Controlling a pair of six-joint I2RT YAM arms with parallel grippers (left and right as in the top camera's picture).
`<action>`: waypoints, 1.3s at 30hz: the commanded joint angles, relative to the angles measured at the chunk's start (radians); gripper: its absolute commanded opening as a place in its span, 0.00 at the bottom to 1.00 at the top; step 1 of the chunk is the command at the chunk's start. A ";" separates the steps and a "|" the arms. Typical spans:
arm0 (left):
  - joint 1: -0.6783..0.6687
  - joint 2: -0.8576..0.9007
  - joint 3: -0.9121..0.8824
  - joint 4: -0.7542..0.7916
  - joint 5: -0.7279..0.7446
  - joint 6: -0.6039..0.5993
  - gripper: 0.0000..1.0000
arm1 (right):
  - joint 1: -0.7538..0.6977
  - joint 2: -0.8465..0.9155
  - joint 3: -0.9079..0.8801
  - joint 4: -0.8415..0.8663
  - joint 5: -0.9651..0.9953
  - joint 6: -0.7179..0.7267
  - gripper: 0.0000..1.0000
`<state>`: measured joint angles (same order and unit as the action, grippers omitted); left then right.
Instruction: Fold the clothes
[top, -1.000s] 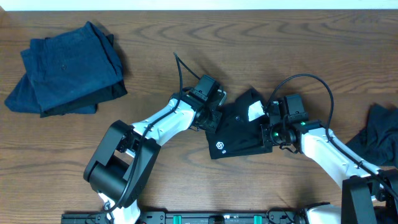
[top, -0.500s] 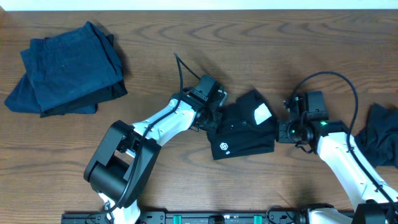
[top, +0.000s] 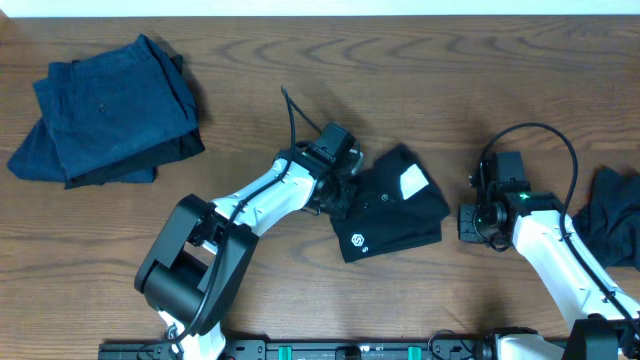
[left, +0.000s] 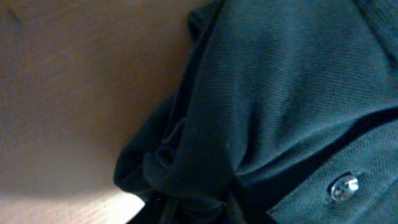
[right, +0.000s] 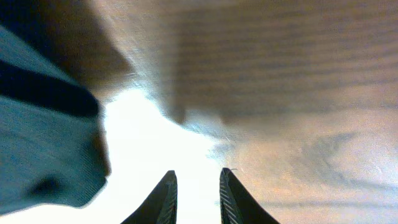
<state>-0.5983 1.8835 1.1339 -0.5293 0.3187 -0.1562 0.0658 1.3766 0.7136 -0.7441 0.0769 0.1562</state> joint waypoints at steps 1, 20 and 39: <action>0.003 0.027 -0.038 -0.108 -0.030 -0.165 0.20 | -0.006 0.005 0.011 0.000 0.037 0.018 0.18; 0.050 -0.419 0.005 0.021 -0.334 -0.107 0.44 | -0.006 0.004 0.012 0.046 -0.616 -0.050 0.17; 0.121 -0.017 0.000 0.075 0.048 -0.088 0.45 | 0.126 0.097 0.010 0.127 -0.623 -0.030 0.18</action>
<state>-0.4789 1.8378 1.1347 -0.4290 0.2955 -0.2592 0.1730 1.4319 0.7136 -0.6212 -0.5510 0.1223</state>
